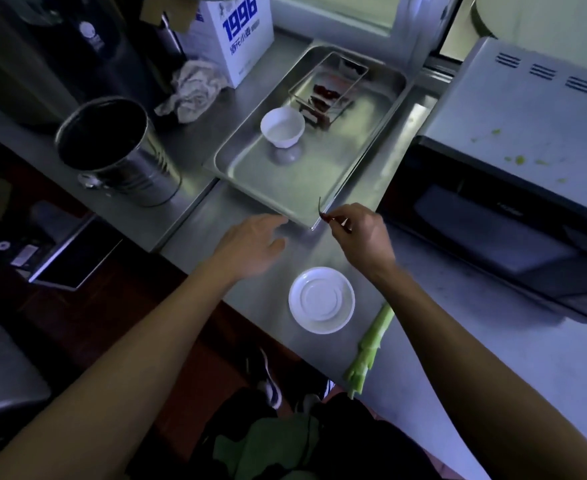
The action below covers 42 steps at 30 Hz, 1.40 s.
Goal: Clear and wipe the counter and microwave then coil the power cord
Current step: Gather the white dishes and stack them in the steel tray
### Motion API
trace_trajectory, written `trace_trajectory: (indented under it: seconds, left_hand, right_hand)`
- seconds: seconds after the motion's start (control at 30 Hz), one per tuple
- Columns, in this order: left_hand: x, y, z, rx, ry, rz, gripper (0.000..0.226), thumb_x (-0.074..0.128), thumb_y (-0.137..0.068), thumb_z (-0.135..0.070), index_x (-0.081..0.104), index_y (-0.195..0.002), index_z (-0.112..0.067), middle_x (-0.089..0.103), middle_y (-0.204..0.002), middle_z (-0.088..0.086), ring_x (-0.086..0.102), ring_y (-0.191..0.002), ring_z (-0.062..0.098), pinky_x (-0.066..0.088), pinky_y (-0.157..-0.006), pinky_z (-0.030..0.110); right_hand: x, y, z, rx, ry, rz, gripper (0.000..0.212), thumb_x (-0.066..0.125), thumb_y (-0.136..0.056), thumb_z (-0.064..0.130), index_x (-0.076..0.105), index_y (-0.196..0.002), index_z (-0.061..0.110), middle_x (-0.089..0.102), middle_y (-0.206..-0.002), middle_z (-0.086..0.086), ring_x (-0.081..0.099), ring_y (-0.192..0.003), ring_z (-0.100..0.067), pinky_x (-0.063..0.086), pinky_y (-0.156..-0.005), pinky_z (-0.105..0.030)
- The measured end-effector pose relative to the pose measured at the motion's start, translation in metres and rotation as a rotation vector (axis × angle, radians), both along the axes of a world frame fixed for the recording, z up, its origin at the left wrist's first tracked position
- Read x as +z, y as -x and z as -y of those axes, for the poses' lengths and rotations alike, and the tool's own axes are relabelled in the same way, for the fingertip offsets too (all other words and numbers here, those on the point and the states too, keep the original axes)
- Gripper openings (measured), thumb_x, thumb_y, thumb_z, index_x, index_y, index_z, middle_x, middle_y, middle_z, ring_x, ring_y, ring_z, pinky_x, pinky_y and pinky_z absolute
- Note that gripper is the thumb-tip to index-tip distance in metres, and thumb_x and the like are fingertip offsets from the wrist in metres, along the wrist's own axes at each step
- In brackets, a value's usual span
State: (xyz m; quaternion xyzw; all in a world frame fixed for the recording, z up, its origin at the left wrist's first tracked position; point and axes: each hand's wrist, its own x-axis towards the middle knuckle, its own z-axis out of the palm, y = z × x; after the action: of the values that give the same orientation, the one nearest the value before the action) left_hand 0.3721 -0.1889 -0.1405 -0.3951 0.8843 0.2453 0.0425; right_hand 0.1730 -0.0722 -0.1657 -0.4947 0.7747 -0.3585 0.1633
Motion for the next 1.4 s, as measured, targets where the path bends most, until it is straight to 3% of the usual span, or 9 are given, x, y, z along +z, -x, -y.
trace_trajectory:
  seconds: [0.23, 0.5, 0.73, 0.9, 1.07, 1.23, 1.4]
  left_hand:
    - [-0.014, 0.033, 0.062, -0.056, -0.015, -0.020, 0.044, 0.058, -0.095, -0.038, 0.054, -0.137, -0.028, 0.055, -0.140, -0.006, 0.052, -0.126, 0.019, 0.043, -0.106, 0.039]
    - [-0.042, 0.083, 0.173, -0.196, -0.038, 0.012, 0.044, 0.054, -0.097, -0.040, 0.052, -0.140, -0.027, 0.054, -0.143, 0.003, 0.050, -0.130, 0.027, 0.043, -0.105, 0.044]
    - [-0.032, 0.139, 0.253, -0.310, -0.012, -0.049, 0.041, 0.053, -0.097, -0.035, 0.057, -0.135, -0.021, 0.060, -0.135, 0.008, 0.056, -0.119, 0.034, 0.048, -0.094, 0.045]
    - [-0.022, 0.171, 0.293, -0.446, 0.049, -0.006, 0.040, 0.053, -0.096, -0.032, 0.058, -0.131, -0.014, 0.060, -0.134, 0.011, 0.053, -0.123, 0.033, 0.045, -0.100, 0.046]
    - [-0.022, 0.185, 0.329, -0.450, 0.078, 0.017, 0.032, 0.052, -0.095, -0.035, 0.060, -0.122, -0.019, 0.063, -0.124, 0.010, 0.059, -0.112, 0.035, 0.050, -0.090, 0.045]
    - [-0.032, 0.202, 0.356, -0.460, 0.057, -0.054, 0.034, 0.055, -0.096, -0.033, 0.062, -0.126, -0.018, 0.064, -0.125, 0.007, 0.058, -0.114, 0.032, 0.049, -0.091, 0.045]
    - [-0.045, 0.215, 0.375, -0.471, 0.020, -0.076, 0.034, 0.055, -0.096, -0.031, 0.061, -0.127, -0.018, 0.062, -0.127, 0.005, 0.057, -0.115, 0.031, 0.049, -0.093, 0.045]
  right_hand:
    - [-0.003, 0.018, 0.043, 0.046, -0.040, 0.000, 0.015, 0.067, -0.089, 0.012, 0.075, -0.102, 0.014, 0.070, -0.093, -0.005, 0.062, -0.078, -0.020, 0.052, -0.077, -0.039]
    - [-0.003, 0.036, 0.119, -0.121, -0.081, -0.020, 0.021, 0.066, -0.091, 0.014, 0.071, -0.112, 0.011, 0.069, -0.092, -0.005, 0.062, -0.077, -0.021, 0.052, -0.075, -0.040]
    - [-0.009, 0.068, 0.192, -0.290, -0.138, -0.054, 0.024, 0.064, -0.094, 0.012, 0.068, -0.118, 0.010, 0.068, -0.100, -0.007, 0.064, -0.084, -0.022, 0.056, -0.079, -0.045]
    - [-0.011, 0.091, 0.235, -0.354, -0.132, -0.028, 0.017, 0.062, -0.094, 0.014, 0.069, -0.109, 0.014, 0.066, -0.099, -0.005, 0.061, -0.085, -0.021, 0.055, -0.077, -0.046]
    - [-0.016, 0.107, 0.279, -0.400, -0.090, -0.088, 0.014, 0.064, -0.092, 0.012, 0.072, -0.104, 0.012, 0.069, -0.095, -0.007, 0.060, -0.088, -0.022, 0.053, -0.076, -0.045]
    - [-0.026, 0.122, 0.322, -0.400, -0.052, -0.186, 0.013, 0.067, -0.089, 0.006, 0.074, -0.100, 0.009, 0.073, -0.094, -0.008, 0.065, -0.086, -0.023, 0.056, -0.076, -0.044]
    - [-0.039, 0.138, 0.360, -0.369, -0.164, -0.207, 0.012, 0.064, -0.090, 0.009, 0.074, -0.097, 0.012, 0.073, -0.095, -0.003, 0.065, -0.091, -0.021, 0.053, -0.080, -0.046]
